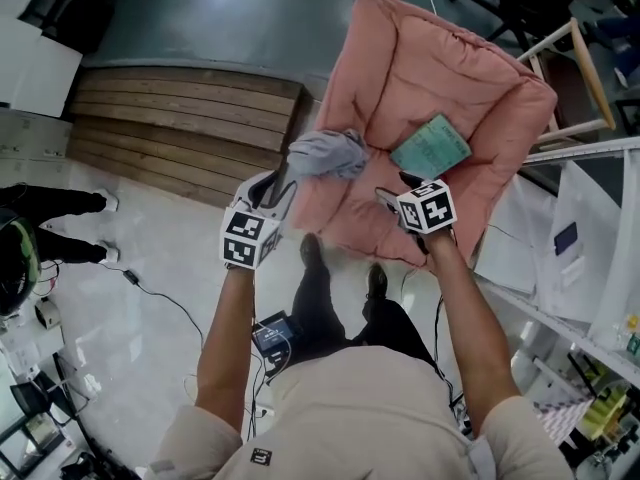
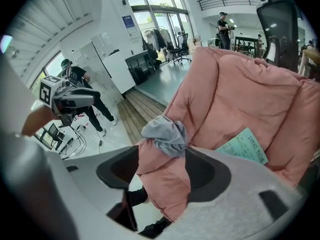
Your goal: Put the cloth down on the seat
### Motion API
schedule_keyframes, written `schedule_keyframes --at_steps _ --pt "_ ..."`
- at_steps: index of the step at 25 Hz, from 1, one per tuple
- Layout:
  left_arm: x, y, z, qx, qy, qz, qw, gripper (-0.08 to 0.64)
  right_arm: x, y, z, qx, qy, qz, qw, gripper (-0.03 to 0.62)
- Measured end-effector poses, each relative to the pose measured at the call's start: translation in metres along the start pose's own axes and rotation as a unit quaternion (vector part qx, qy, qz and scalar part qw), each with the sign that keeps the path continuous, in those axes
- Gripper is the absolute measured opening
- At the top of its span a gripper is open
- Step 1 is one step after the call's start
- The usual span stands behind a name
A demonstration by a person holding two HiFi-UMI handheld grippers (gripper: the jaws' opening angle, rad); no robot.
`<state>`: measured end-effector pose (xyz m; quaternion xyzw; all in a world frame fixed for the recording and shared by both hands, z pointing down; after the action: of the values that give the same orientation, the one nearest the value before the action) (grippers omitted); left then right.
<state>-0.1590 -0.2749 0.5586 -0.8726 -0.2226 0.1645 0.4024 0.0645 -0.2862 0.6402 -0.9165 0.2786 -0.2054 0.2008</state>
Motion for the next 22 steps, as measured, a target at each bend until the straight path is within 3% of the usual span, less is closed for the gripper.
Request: schedule_keyframes --at_steps 4,5,7,11,14,22 --pt "0.010 0.031 0.027 0.036 0.013 -0.008 0.9992 0.135 -0.001 0.017 0.046 0.059 -0.012 -0.008 0.998 0.214" --pt "0.010 0.038 0.036 0.047 0.020 -0.011 0.9986 0.125 -0.003 0.023 0.059 0.078 -0.013 -0.007 0.997 0.171" --pt "0.012 0.056 0.054 0.074 0.029 -0.011 0.9968 0.101 -0.011 0.040 0.088 0.123 -0.008 -0.002 0.992 -0.002" --pt "0.034 0.093 0.093 0.140 0.009 0.027 0.9898 0.030 -0.036 0.073 0.148 0.195 0.000 0.027 0.980 -0.008" --pt "0.057 0.119 0.122 0.177 -0.012 0.038 0.9834 0.015 -0.058 0.100 0.202 0.250 -0.001 0.049 0.967 -0.009" --pt "0.099 0.186 0.192 0.249 -0.018 -0.008 0.9684 0.009 -0.111 0.159 0.339 0.361 -0.011 0.138 0.922 -0.009"
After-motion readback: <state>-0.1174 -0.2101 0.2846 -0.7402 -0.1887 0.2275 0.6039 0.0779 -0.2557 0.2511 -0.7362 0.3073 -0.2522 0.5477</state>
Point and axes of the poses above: the fingertips, and each gripper's own axes: z backward along the fingers, x to its right, y out of its top, the point moved 1 cm from there along z, backward along the fingers, and after that the axes turned 2 degrees about -x, right-handed, at the moved point
